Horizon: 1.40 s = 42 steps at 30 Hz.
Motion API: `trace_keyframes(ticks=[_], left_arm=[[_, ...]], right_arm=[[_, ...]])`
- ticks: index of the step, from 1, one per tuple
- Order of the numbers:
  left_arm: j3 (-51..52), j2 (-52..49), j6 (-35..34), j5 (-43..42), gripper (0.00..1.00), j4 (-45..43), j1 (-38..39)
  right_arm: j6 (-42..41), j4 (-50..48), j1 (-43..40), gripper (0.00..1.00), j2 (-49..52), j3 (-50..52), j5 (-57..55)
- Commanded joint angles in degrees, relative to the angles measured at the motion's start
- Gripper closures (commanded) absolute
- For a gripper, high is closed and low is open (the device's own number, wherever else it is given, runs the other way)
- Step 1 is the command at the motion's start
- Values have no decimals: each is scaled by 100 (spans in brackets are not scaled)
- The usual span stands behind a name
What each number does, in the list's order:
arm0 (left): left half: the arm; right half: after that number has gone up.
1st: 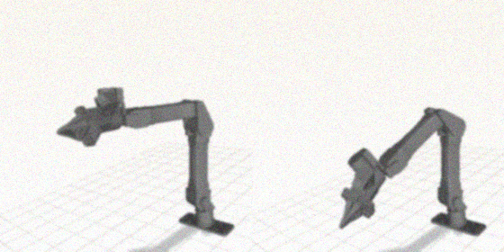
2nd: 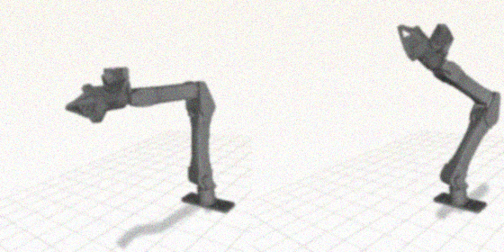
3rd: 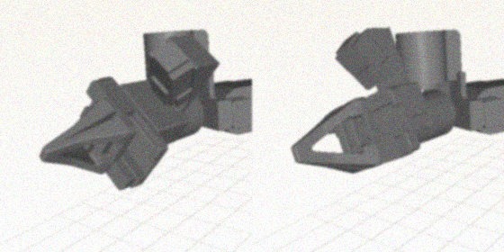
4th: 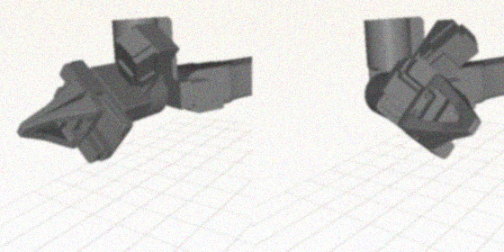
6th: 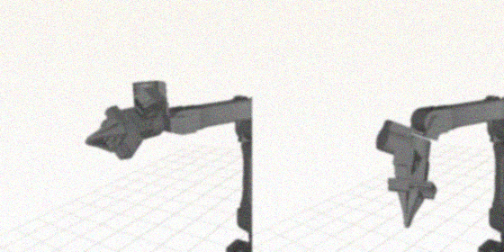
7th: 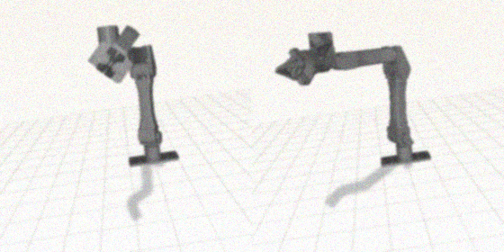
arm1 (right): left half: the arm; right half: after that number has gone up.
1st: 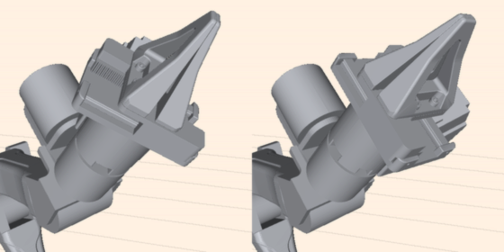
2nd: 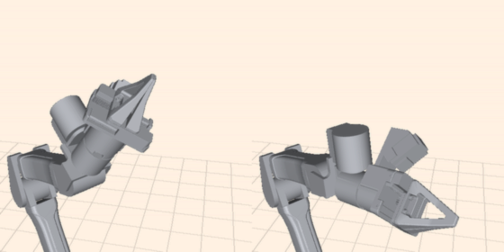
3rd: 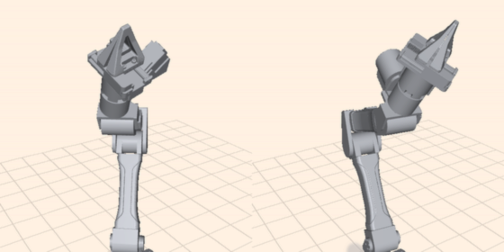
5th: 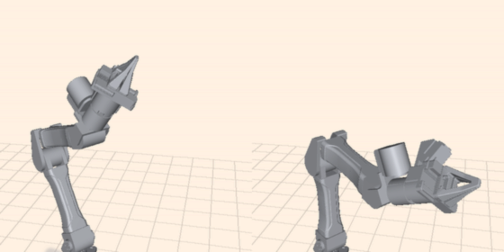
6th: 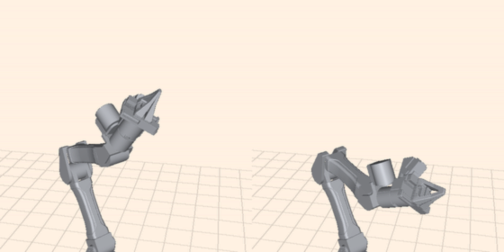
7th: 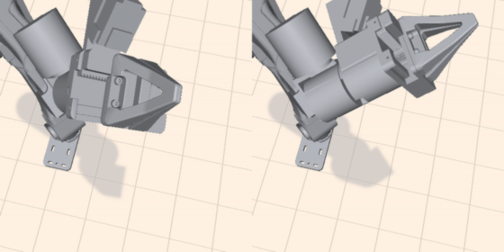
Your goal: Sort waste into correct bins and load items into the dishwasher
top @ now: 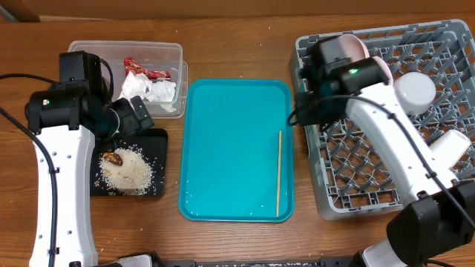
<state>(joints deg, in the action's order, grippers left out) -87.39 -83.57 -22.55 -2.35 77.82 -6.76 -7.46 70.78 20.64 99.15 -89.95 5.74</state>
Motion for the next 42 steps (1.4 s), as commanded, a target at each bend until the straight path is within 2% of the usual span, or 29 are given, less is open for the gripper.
trace_keyframes(ticks=[1, 13, 17, 25, 32, 35, 42], left_arm=[[-83, 44, 26, -22, 0, -7, 2], [-83, 44, 26, -20, 0, -11, 2], [-83, 44, 24, -22, 0, -31, 2], [-83, 44, 26, -22, 0, -28, 2], [-83, 44, 26, -20, 0, -28, 2], [-83, 44, 26, -20, 0, -26, 2], [-83, 44, 26, -22, 0, -24, 2]], right_arm=[[-195, -122, 308, 62, 70, 229, 186], [-953, -975, 826, 59, 837, 1460, 201], [-955, -1349, 970, 57, 938, 1860, 199], [-955, -1650, 1128, 57, 1311, 2208, 190], [-1067, -1650, 1150, 92, 1471, 2214, 188], [-1093, -1641, 1150, 96, 1471, 2205, 188], [-1165, -1211, 1143, 96, 1169, 1893, 186]])
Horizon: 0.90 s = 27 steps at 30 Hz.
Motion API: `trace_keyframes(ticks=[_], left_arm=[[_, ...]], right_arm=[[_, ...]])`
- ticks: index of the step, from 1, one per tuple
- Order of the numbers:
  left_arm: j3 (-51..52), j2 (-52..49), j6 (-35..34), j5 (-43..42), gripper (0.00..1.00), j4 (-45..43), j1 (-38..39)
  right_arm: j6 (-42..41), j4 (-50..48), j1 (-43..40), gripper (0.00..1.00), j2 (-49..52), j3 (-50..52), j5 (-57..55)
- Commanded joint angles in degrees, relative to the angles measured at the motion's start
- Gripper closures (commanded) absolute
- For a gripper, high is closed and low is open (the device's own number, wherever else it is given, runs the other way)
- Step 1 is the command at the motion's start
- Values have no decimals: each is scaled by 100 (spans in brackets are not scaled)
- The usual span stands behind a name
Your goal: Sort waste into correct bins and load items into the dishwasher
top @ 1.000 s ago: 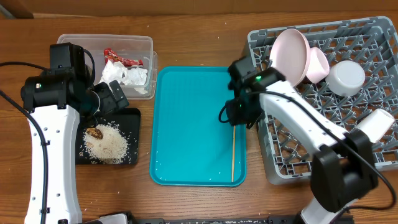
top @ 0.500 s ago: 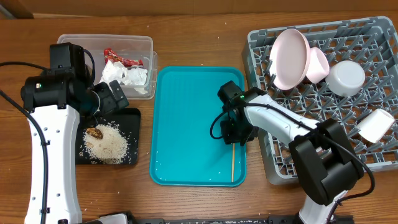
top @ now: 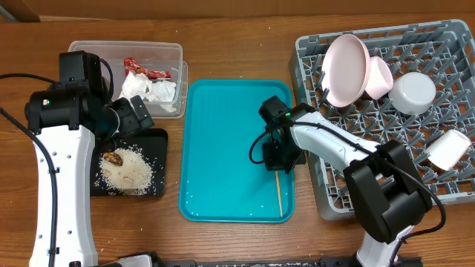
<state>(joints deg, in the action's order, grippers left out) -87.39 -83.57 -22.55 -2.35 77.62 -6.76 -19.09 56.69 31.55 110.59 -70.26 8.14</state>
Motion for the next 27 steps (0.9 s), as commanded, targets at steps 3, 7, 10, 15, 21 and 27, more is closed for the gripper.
trace_keyframes(ticks=[3, 7, 10, 15, 21, 27], left_arm=[[-83, 44, 26, -22, 0, -4, 2], [-83, 44, 26, -22, 0, -4, 2], [-83, 44, 26, -22, 0, -7, 2], [-83, 44, 26, -22, 0, -4, 2], [-83, 44, 26, -22, 0, -4, 2], [-83, 44, 24, -22, 0, -7, 2]], right_arm=[[127, 380, 44, 96, -413, -389, -55], [595, 796, -68, 96, -1005, -973, -195], [765, 1119, -251, 96, -1338, -1366, -748], [1110, 1296, -763, 96, -1593, -1576, -1307], [1366, 1329, -1462, 96, -1596, -1563, -1325], [1880, 1432, -1777, 96, -1567, -1554, -1298]])
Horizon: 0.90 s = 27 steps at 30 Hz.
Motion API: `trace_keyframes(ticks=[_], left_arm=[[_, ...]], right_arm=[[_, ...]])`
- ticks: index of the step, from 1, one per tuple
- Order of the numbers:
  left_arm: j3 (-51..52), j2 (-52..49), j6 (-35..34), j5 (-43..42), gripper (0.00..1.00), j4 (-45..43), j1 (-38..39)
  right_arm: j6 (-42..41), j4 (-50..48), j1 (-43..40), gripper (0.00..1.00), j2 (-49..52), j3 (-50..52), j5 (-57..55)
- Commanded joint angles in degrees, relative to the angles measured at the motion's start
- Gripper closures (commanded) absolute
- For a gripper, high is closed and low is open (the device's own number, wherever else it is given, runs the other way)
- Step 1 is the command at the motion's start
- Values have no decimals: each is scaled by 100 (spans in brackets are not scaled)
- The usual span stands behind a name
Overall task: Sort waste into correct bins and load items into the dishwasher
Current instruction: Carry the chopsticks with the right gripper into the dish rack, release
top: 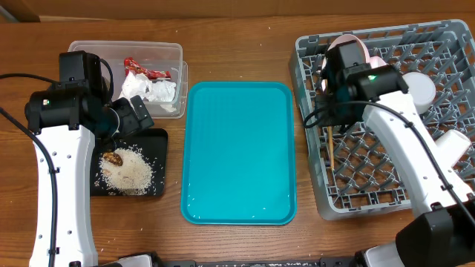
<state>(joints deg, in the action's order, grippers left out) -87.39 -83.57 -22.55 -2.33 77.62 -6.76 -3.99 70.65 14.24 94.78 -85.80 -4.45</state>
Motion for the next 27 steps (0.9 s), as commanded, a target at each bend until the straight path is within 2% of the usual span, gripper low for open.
trace_keyframes(ticks=[1, 12, 17, 23, 26, 27], left_arm=[[-83, 44, 24, -24, 0, -7, 2], [-83, 44, 26, -24, 0, -2, 2], [-83, 44, 26, -22, 0, -2, 2], [-83, 44, 33, -26, 0, 9, 4], [-83, 44, 308, -55, 0, -4, 4], [-83, 44, 352, -50, 0, -9, 13]], right_arm=[[481, 70, -44, 96, 35, 9, -42], [680, -201, -44, 95, 479, 463, 304], [389, -291, -46, 72, 433, 411, 299], [-114, -415, -50, 64, 44, 109, 306], [-444, -745, -116, 41, -313, 11, 601], [-461, -901, -170, 30, -428, 4, 887]])
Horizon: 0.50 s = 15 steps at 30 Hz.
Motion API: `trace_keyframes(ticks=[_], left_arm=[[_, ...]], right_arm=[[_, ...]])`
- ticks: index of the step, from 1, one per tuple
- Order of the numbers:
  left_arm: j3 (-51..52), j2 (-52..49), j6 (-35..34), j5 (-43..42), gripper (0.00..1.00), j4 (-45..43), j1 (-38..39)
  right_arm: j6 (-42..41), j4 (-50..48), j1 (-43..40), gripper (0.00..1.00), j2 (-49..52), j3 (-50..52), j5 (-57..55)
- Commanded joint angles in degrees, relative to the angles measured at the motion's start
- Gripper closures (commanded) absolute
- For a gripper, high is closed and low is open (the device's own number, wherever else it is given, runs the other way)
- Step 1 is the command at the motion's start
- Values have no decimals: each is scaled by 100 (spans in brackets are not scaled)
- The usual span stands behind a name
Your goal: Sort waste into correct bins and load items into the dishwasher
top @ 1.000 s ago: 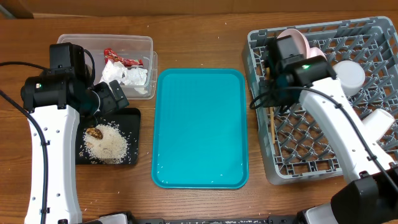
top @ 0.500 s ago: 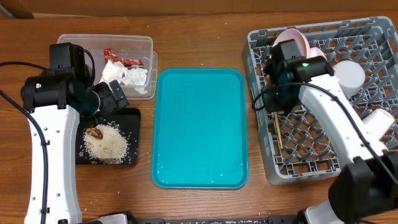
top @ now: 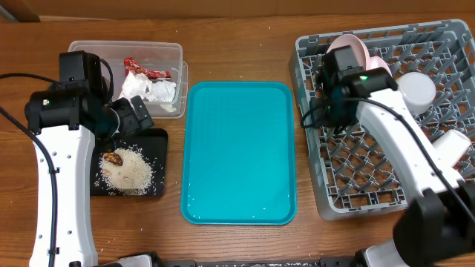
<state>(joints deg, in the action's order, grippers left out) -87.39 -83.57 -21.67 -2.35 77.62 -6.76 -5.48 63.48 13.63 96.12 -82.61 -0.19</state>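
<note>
My right gripper (top: 333, 117) points down into the left part of the grey dish rack (top: 386, 194), just below the pink plate (top: 349, 50); its fingers are hidden under the wrist. No chopstick shows anywhere. The teal tray (top: 237, 152) holds nothing. My left gripper (top: 139, 115) hangs over the top edge of the black tray (top: 157, 189), which carries rice (top: 128, 170) and a brown food scrap (top: 112, 158). I cannot make out how its fingers stand.
A clear bin (top: 177, 52) at the back left holds crumpled paper and a red wrapper. The rack also holds a pink cup (top: 380, 74), a white bowl (top: 414, 92) and a white cup (top: 449, 148). The wooden table surrounds everything.
The right gripper has shifted slightly up and left within the rack's left side. The chopstick that hung from it over the rack grid is no longer visible. The left arm is unmoved.
The chopstick lay at the teal tray's right edge while my right gripper was over the rack. Then the gripper was down on the chopstick in the tray. Later it held the chopstick over the rack, the tray bare. Now the chopstick is out of sight.
</note>
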Motion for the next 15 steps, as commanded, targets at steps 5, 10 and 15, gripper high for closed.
trace_keyframes(ticks=[5, 10, 15], left_arm=[[-83, 44, 791, -74, 0, -155, 334], [-83, 42, 1167, -59, 0, -61, 887], [-83, 44, 999, -20, 0, 413, 1051]], right_arm=[[50, -505, -481, 4, -717, -334, 1980], [101, 17, -826, 0, -713, -334, 1875], [94, 831, -1187, 0, -713, -328, 1300]])
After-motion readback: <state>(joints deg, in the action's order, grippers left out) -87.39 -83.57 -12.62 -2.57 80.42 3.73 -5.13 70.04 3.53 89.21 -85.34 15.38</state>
